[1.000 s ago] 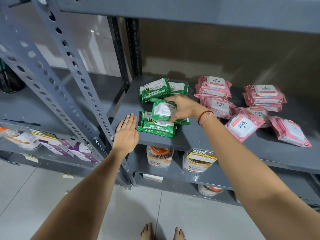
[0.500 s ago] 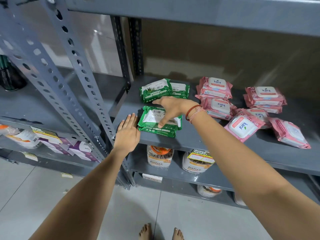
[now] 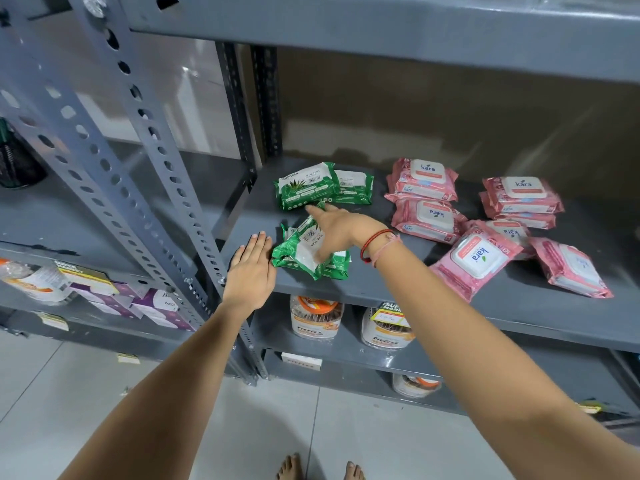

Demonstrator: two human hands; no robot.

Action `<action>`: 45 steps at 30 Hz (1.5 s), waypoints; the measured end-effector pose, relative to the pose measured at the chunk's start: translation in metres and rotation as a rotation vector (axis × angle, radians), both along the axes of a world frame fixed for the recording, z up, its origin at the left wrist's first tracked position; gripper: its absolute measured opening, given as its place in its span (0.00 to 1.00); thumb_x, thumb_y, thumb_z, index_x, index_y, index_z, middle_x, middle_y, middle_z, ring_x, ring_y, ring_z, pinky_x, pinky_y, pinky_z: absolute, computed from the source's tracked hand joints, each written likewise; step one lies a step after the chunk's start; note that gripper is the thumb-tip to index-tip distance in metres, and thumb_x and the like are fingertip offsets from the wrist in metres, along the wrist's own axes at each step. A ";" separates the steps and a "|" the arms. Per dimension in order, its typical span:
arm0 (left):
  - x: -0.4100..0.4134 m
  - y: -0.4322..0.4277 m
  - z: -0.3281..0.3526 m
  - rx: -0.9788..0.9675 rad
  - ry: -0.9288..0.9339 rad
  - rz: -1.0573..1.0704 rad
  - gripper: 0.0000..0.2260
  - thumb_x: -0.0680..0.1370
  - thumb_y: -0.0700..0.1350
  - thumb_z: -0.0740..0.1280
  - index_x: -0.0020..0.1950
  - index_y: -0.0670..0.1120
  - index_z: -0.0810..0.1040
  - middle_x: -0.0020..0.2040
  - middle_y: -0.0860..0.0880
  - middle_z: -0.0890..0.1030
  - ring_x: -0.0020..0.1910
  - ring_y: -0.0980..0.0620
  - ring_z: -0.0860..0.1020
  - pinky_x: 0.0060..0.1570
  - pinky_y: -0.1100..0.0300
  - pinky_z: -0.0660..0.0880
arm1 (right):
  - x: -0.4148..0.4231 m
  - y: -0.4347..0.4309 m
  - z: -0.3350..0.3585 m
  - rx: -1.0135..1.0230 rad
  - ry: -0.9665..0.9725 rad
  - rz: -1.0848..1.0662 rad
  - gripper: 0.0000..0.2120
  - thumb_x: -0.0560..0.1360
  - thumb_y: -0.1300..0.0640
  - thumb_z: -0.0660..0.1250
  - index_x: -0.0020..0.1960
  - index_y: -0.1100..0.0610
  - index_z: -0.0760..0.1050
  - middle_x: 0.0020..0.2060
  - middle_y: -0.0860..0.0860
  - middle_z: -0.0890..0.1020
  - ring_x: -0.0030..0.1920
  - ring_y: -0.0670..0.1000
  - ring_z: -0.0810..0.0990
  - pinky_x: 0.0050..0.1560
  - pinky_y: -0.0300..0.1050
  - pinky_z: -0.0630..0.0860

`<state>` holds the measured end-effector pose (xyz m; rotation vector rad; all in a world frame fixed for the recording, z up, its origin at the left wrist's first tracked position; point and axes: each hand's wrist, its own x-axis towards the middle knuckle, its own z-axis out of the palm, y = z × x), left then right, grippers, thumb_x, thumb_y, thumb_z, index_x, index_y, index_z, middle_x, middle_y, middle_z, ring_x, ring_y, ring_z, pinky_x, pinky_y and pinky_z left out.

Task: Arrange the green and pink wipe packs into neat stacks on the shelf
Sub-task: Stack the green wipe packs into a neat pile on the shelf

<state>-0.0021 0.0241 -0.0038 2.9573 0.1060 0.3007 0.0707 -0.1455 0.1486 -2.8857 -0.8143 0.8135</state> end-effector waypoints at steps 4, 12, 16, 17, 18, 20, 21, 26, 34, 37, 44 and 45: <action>0.000 -0.001 0.001 0.002 -0.004 -0.002 0.23 0.80 0.43 0.52 0.74 0.40 0.54 0.76 0.44 0.55 0.75 0.49 0.52 0.73 0.53 0.46 | -0.011 0.011 -0.007 0.206 -0.284 -0.470 0.37 0.72 0.37 0.64 0.69 0.62 0.62 0.66 0.59 0.69 0.65 0.60 0.70 0.59 0.53 0.71; -0.001 -0.001 0.000 -0.008 -0.017 -0.003 0.23 0.80 0.43 0.52 0.74 0.40 0.55 0.76 0.43 0.56 0.75 0.49 0.53 0.73 0.53 0.47 | -0.016 0.032 -0.036 -0.022 -0.495 -0.436 0.46 0.70 0.27 0.54 0.67 0.67 0.64 0.61 0.61 0.69 0.56 0.55 0.75 0.39 0.43 0.71; -0.001 -0.001 -0.001 0.003 -0.007 -0.005 0.23 0.80 0.43 0.52 0.74 0.40 0.53 0.76 0.43 0.54 0.75 0.49 0.52 0.73 0.54 0.46 | -0.005 0.031 -0.026 -0.023 -0.329 -0.314 0.43 0.71 0.30 0.58 0.70 0.64 0.62 0.68 0.60 0.63 0.65 0.57 0.71 0.53 0.46 0.73; -0.001 -0.001 -0.001 0.006 -0.001 -0.007 0.23 0.80 0.44 0.52 0.74 0.40 0.52 0.76 0.44 0.54 0.75 0.49 0.51 0.73 0.53 0.46 | -0.003 0.027 -0.021 -0.025 -0.270 -0.250 0.42 0.71 0.32 0.60 0.71 0.63 0.61 0.70 0.60 0.60 0.66 0.58 0.69 0.57 0.48 0.72; -0.002 -0.001 -0.001 0.004 0.001 -0.008 0.23 0.80 0.44 0.52 0.74 0.40 0.52 0.76 0.44 0.54 0.75 0.49 0.51 0.73 0.53 0.45 | 0.000 0.024 -0.015 -0.032 -0.212 -0.171 0.41 0.72 0.34 0.62 0.71 0.62 0.61 0.72 0.60 0.57 0.67 0.60 0.68 0.60 0.50 0.71; -0.001 -0.001 -0.001 0.003 0.003 -0.006 0.23 0.80 0.44 0.52 0.74 0.40 0.52 0.76 0.44 0.53 0.75 0.49 0.50 0.73 0.53 0.45 | 0.005 0.016 -0.003 -0.044 -0.097 -0.024 0.41 0.72 0.40 0.67 0.74 0.61 0.56 0.73 0.59 0.54 0.69 0.62 0.66 0.64 0.53 0.69; -0.001 -0.001 -0.001 0.006 0.007 -0.005 0.23 0.80 0.44 0.52 0.74 0.40 0.52 0.76 0.44 0.53 0.75 0.49 0.50 0.73 0.54 0.45 | 0.009 0.012 0.001 -0.052 -0.054 0.021 0.43 0.71 0.43 0.69 0.75 0.60 0.52 0.74 0.59 0.53 0.71 0.62 0.63 0.67 0.53 0.67; 0.000 0.000 -0.001 0.015 0.006 -0.003 0.23 0.80 0.44 0.52 0.74 0.40 0.52 0.76 0.44 0.53 0.75 0.49 0.50 0.72 0.54 0.44 | 0.015 0.005 0.002 -0.011 -0.059 -0.163 0.52 0.66 0.33 0.67 0.76 0.59 0.48 0.76 0.59 0.48 0.75 0.62 0.55 0.70 0.56 0.63; 0.001 0.000 -0.001 0.024 -0.005 -0.013 0.22 0.79 0.43 0.53 0.73 0.39 0.58 0.76 0.43 0.56 0.75 0.48 0.52 0.72 0.53 0.46 | 0.013 0.006 -0.014 0.092 -0.146 -0.010 0.39 0.62 0.50 0.77 0.66 0.61 0.64 0.62 0.58 0.70 0.64 0.59 0.70 0.59 0.52 0.74; 0.001 0.000 -0.001 0.035 -0.009 -0.016 0.21 0.79 0.43 0.53 0.72 0.38 0.60 0.75 0.42 0.57 0.75 0.48 0.53 0.72 0.52 0.47 | 0.013 0.007 -0.016 0.092 -0.141 0.077 0.44 0.62 0.53 0.77 0.72 0.59 0.59 0.64 0.57 0.67 0.67 0.59 0.65 0.62 0.56 0.72; 0.001 0.000 0.000 0.029 0.011 -0.006 0.22 0.80 0.44 0.51 0.73 0.37 0.56 0.76 0.43 0.55 0.75 0.48 0.52 0.73 0.52 0.47 | 0.013 0.008 -0.022 0.094 -0.131 0.117 0.47 0.64 0.57 0.76 0.75 0.57 0.53 0.66 0.56 0.66 0.68 0.60 0.63 0.63 0.56 0.71; 0.001 0.000 0.000 0.031 0.014 -0.004 0.22 0.80 0.45 0.51 0.73 0.37 0.56 0.76 0.43 0.55 0.75 0.49 0.52 0.73 0.52 0.47 | 0.012 0.008 -0.022 0.097 -0.128 0.117 0.47 0.64 0.57 0.76 0.75 0.57 0.53 0.67 0.56 0.65 0.69 0.60 0.62 0.63 0.55 0.71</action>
